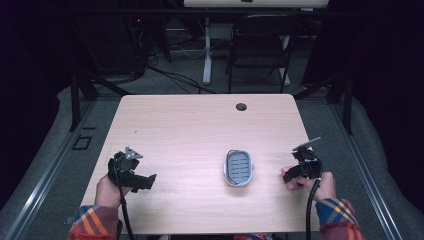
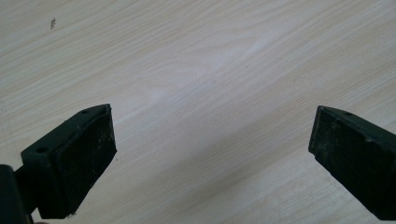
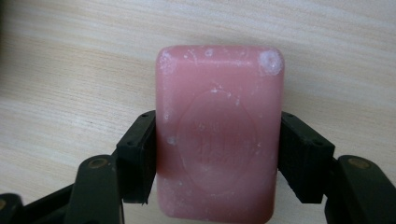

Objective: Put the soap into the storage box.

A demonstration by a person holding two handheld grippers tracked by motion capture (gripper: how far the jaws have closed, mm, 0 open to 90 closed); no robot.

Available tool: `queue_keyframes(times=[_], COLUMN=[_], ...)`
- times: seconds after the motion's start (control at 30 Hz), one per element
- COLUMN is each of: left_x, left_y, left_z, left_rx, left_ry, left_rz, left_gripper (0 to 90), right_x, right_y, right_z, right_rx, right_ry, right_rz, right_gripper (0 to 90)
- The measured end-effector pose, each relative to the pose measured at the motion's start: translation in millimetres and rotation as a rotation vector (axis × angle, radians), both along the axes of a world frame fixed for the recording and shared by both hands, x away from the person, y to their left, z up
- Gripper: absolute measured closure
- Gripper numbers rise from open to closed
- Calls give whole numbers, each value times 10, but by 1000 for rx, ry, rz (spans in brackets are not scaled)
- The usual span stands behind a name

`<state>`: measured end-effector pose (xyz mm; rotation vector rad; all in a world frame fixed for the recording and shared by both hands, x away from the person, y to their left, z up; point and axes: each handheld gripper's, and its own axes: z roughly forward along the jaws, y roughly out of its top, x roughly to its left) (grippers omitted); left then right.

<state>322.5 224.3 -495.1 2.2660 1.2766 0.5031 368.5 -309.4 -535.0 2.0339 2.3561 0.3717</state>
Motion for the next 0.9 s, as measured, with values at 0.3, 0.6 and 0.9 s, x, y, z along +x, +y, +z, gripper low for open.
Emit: queue_keyframes(times=[0.3, 0.6, 0.9], left_x=[0, -1, 0], left_y=[-4, -6, -9], left_z=[-4, -5, -6], left_rx=[2, 2, 2], left_ry=[-3, -2, 4], left_rz=[1, 0, -4], left_gripper=[6, 6, 6], right_x=[-3, -11, -4], right_y=[11, 62, 90], right_z=[50, 65, 82], right_rx=[-1, 9, 23], right_ry=[6, 1, 0], right_rz=[38, 43, 71], right_gripper=[364, 364, 365])
